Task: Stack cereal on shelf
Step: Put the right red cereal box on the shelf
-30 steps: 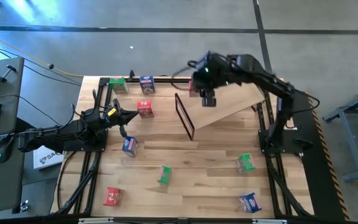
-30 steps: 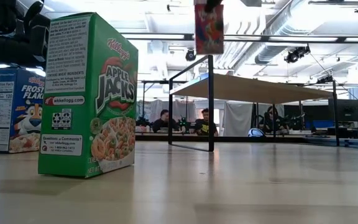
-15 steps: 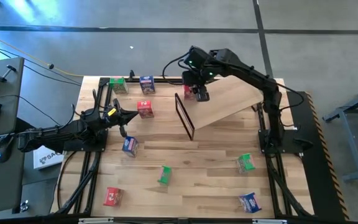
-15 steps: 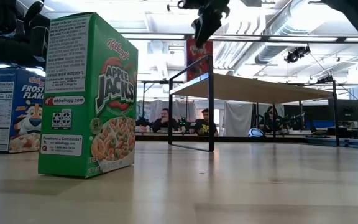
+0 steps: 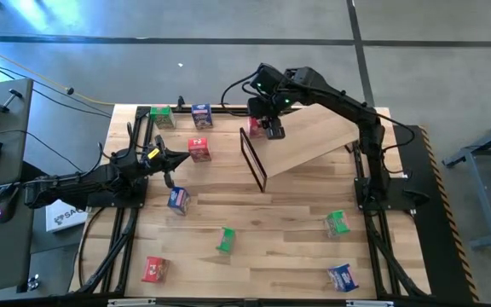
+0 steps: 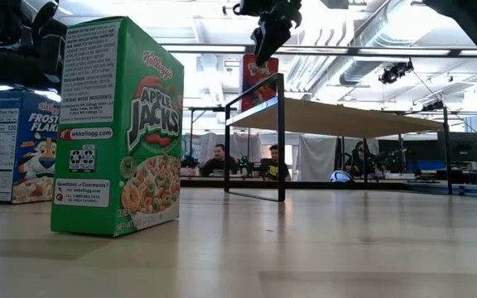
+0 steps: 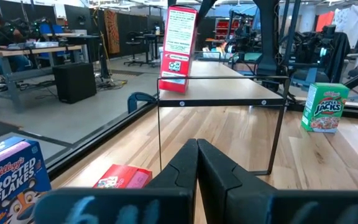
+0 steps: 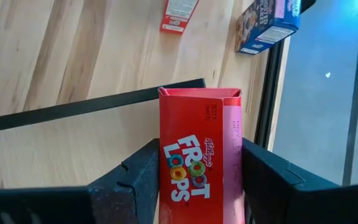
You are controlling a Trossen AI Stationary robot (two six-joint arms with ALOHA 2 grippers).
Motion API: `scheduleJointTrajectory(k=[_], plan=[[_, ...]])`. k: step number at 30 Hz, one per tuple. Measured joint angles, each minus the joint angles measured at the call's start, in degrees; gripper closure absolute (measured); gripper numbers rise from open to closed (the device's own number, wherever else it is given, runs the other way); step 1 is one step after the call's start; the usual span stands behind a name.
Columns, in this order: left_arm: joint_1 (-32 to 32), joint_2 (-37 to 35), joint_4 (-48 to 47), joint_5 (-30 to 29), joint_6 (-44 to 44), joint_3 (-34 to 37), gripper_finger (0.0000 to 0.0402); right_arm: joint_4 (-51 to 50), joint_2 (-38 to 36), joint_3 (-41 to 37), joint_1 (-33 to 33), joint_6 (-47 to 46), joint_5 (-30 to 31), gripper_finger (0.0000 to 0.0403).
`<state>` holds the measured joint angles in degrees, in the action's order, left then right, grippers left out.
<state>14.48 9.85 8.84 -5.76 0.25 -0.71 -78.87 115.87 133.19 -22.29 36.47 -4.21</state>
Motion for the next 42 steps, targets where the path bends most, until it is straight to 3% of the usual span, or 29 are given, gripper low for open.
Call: scheduleJointTrajectory(k=[19, 26, 35, 42], plan=[[0.0, 0.0, 0.0, 0.0, 0.0, 0.0, 0.0401, -2.6, 0.0, 0.0, 1.0, 2.6, 1.0, 0.0226], [0.0, 0.0, 0.0, 0.0, 0.0, 0.0, 0.0401, -2.8, 0.0, 0.0, 1.6, -1.8, 2.2, 0.0223], [0.0, 0.0, 0.0, 0.7, -0.1, 0.0, 0.0401, -0.7, 0.0, 0.0, 1.8, -3.5, 3.1, 0.0178], [0.0, 0.0, 0.0, 0.7, -0.2, 0.0, 0.0401, 2.5, 0.0, 0.2, 1.8, -1.3, 7.4, 0.0156]])
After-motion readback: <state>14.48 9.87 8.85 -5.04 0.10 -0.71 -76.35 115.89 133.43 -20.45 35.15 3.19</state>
